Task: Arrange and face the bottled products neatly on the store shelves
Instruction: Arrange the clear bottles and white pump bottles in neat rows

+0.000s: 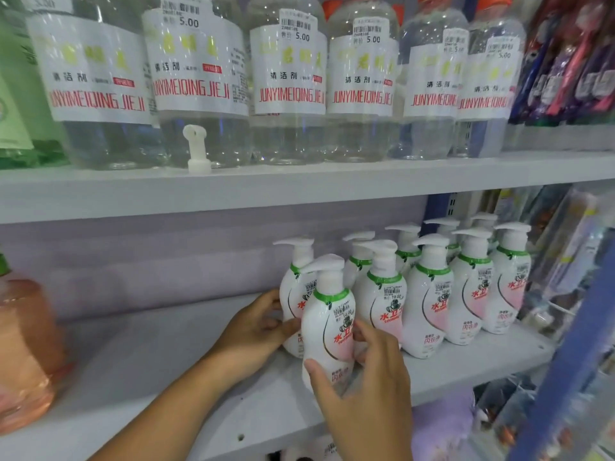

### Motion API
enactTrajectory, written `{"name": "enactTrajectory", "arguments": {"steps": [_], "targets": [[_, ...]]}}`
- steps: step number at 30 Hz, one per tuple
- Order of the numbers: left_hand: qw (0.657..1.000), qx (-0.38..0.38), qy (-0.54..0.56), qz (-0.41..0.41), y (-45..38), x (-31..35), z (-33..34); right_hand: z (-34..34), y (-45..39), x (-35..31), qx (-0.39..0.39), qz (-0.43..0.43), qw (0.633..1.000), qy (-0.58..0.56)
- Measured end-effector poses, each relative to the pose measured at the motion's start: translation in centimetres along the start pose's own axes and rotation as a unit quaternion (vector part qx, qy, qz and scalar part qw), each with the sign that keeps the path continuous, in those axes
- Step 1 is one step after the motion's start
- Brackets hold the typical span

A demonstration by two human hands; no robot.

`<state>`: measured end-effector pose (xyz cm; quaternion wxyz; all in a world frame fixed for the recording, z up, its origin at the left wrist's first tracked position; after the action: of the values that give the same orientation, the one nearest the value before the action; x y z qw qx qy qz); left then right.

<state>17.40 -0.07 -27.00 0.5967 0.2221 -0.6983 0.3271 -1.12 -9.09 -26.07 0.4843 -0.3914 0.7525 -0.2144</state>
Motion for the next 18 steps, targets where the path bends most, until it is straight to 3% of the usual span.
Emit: {"name": "enactTrajectory", "arguments": {"steps": [12, 18], "targets": [[0.999, -0.02, 0.047, 0.006, -0.3, -1.2, 0.7, -0.1, 0.3, 1.3, 0.059, 0.044, 0.997, -0.001], [1.0, -0.003, -0.003, 0.001, -0.8, -2.1, 0.6, 0.3, 0.3, 1.7, 0.047, 0.055, 0.997, -0.014]]}}
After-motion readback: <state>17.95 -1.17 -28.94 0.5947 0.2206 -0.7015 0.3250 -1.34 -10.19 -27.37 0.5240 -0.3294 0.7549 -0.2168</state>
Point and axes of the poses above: each hand's wrist, its own y-axis away from the middle knuckle, its own z-axis out of the palm, x = y × z, the point moved 10 cm from there along -y, towards the middle knuckle, and after that the axes turned 9 degrees about y, right-handed, at the moved point
